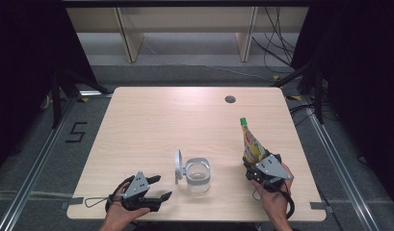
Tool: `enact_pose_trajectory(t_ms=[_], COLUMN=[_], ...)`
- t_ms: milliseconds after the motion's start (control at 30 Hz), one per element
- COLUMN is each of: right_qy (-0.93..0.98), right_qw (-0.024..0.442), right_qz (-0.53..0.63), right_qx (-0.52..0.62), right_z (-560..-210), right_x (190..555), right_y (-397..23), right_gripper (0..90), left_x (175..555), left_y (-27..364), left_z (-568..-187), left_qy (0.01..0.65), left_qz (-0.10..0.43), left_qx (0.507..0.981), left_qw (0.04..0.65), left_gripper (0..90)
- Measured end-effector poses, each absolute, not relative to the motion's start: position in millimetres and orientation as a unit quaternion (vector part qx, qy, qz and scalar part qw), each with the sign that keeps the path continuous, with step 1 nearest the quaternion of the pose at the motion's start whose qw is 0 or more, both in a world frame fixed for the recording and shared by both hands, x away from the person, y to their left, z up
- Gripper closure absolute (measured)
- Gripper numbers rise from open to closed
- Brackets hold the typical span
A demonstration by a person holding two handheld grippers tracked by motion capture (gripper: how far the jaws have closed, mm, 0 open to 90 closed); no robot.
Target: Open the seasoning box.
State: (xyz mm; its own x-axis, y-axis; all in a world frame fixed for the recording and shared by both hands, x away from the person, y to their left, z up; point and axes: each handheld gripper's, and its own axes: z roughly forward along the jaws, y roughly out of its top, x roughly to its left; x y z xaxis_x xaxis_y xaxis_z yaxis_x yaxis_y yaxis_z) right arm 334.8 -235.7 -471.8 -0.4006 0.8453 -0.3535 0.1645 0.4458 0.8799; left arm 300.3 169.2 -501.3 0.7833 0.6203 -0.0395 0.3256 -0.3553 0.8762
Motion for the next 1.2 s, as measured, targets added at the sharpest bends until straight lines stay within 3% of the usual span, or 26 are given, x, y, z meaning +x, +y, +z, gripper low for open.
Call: enact_pose_trajectory(t_ms=[500,933,1200], right_qy=[0.792,0.817,0.824], right_qw=[0.480,0.527,0.547], right_qz=[0.316,0.216,0.146], right_qx=[0.205,0.091,0.015], right_z=[-452,-450,-448], right_x=[292,271,268], right_y=[-224,-209,-206], right_gripper=[32.5,33.4,36.5], left_x=[303,306,308], left_y=[170,174,173], left_z=[-503,-503,-504], left_qy=[0.289,0.318,0.315], left_qz=[0.162,0.164,0.165], left_qx=[0.811,0.804,0.807], left_qw=[0.482,0.475,0.472], left_gripper=[29.4,19.6,19.6])
